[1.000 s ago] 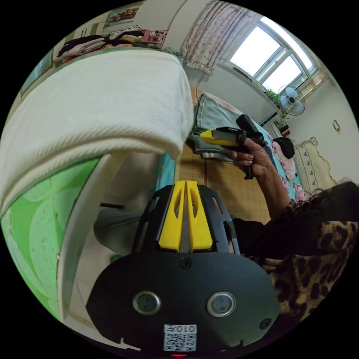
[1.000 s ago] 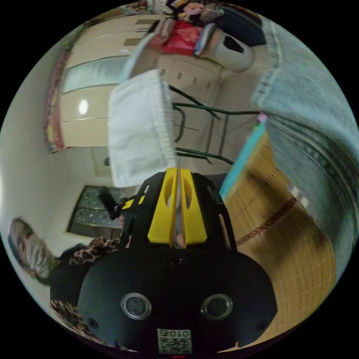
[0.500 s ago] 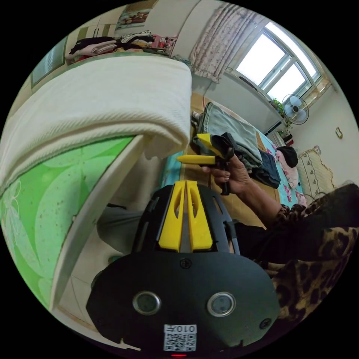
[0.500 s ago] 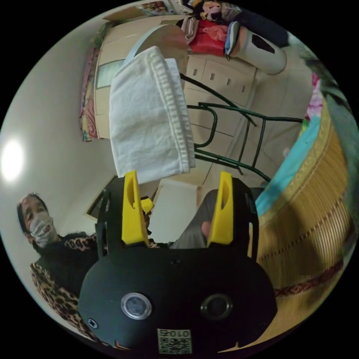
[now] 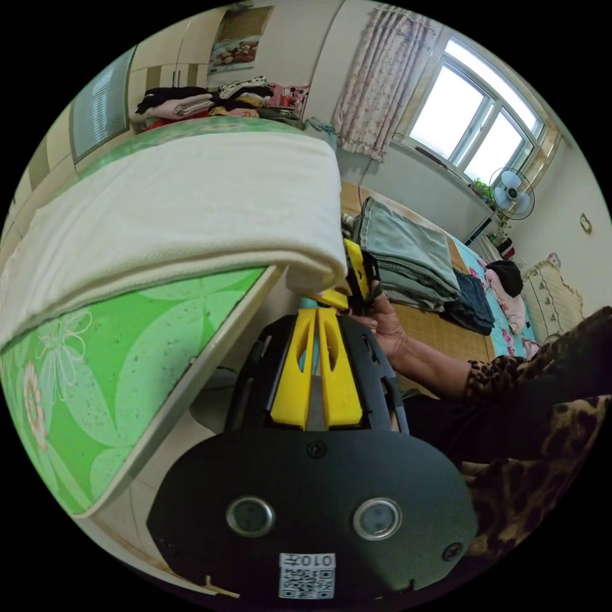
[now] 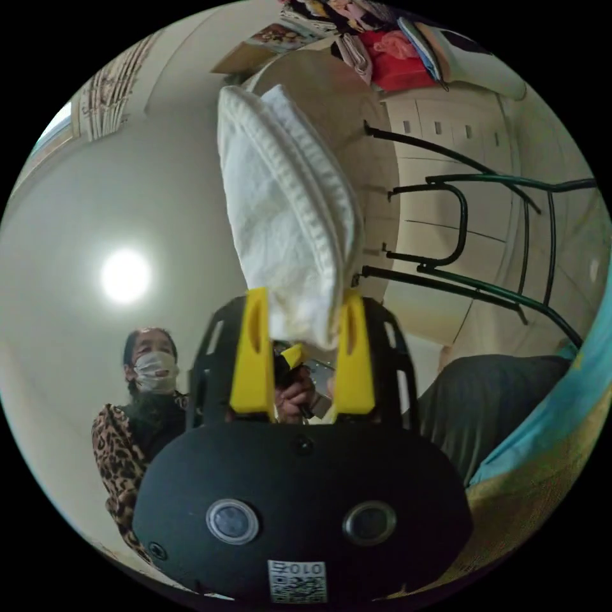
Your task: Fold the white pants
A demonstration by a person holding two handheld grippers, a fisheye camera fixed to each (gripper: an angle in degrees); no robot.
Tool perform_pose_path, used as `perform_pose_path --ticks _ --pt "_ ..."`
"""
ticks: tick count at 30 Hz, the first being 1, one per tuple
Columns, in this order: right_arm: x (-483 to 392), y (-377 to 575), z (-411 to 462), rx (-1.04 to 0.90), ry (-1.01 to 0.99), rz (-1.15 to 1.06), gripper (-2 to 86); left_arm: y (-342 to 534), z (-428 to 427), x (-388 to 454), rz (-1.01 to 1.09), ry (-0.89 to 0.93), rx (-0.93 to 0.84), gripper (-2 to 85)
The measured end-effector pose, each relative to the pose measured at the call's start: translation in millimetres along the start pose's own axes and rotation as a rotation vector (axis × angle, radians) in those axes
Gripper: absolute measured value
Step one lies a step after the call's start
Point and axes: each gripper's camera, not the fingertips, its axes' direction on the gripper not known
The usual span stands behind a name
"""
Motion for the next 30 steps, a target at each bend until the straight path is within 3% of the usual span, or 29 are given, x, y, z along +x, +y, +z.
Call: perform_pose_path --ticks 2,8,14,19,20,22,25,30 --pt "-27 2 -9 0.01 0.027 -0.04 7.3 4 0 -3 -0.009 0.003 0.0 -0.3" --pt "-107 9 -5 0.01 0.132 -0.081 6.3 17 -5 -18 -0.071 0.046 0.009 -0.3" --pt "-163 6 26 -0.011 0.294 -0.087 6.1 27 -43 -6 0.013 0.017 0.068 -0.3" --pt "-152 3 41 -0.077 0.538 0.042 6.3 43 -98 -9 0.08 0.0 0.131 -0.3" --pt "-135 5 38 -0.064 0.483 0.104 6.2 50 -116 -15 0.07 -0.035 0.166 -0.3" --pt "-123 8 38 -0.02 0.406 0.097 6.2 63 -147 -35 0.018 -0.092 0.221 -0.3" --pt "-118 1 50 -0.02 0.47 0.098 6.2 90 -207 -97 -0.174 -0.141 0.348 -0.3" --pt "-127 -20 70 -0.024 0.532 0.081 6.2 159 -289 -270 -0.759 -0.164 0.53 -0.2"
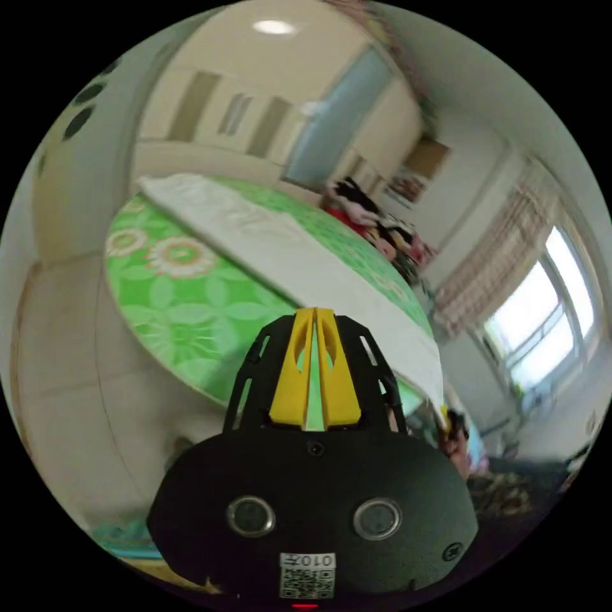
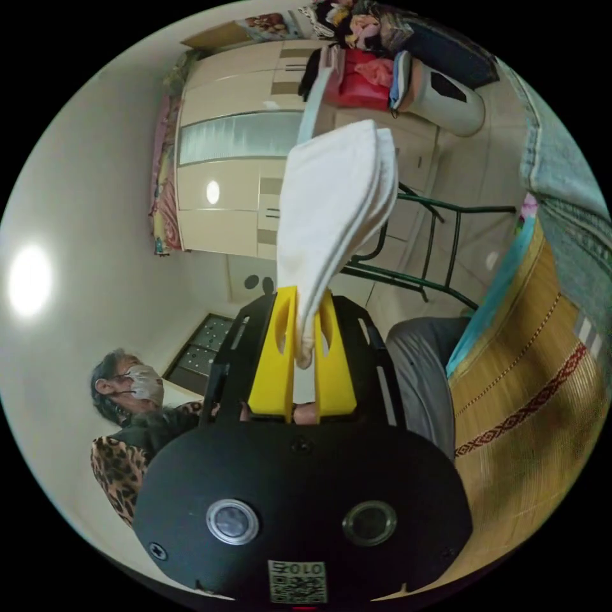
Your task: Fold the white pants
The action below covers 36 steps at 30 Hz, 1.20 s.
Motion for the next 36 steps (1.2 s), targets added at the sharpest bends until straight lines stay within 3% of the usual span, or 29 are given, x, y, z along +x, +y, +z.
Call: perform_pose_path --ticks 3,6,13,17,24,28,31,33,36 --pt "-29 -9 -4 0.089 -0.011 -0.081 6.1 -44 6 -88 -0.305 0.041 -0.024 -0.2" --pt "-50 -19 -8 0.143 0.058 -0.112 6.1 -79 17 -146 -0.472 0.093 -0.006 -0.2" --pt "-43 -42 13 0.179 0.138 -0.033 6.1 -138 46 -234 -0.733 0.128 0.013 -0.2" --pt "-38 -61 31 0.205 0.178 0.005 6.1 -160 59 -271 -0.818 0.241 0.065 -0.2" --pt "-41 -99 57 0.238 0.21 -0.007 6.3 -189 61 -310 -0.83 0.273 0.186 -0.1" --pt "-44 -124 74 0.244 0.221 -0.019 6.5 -200 60 -317 -0.803 0.239 0.146 -0.1" --pt "-48 -141 79 0.218 0.308 0.026 7.6 -199 64 -320 -0.72 0.285 0.137 -0.2" --pt "-47 -143 74 0.268 0.361 0.078 8.2 -194 60 -317 -0.601 0.411 0.219 -0.2" --pt "-57 -135 57 0.441 0.495 0.146 9.5 -194 50 -301 -0.422 0.436 0.286 0.1"
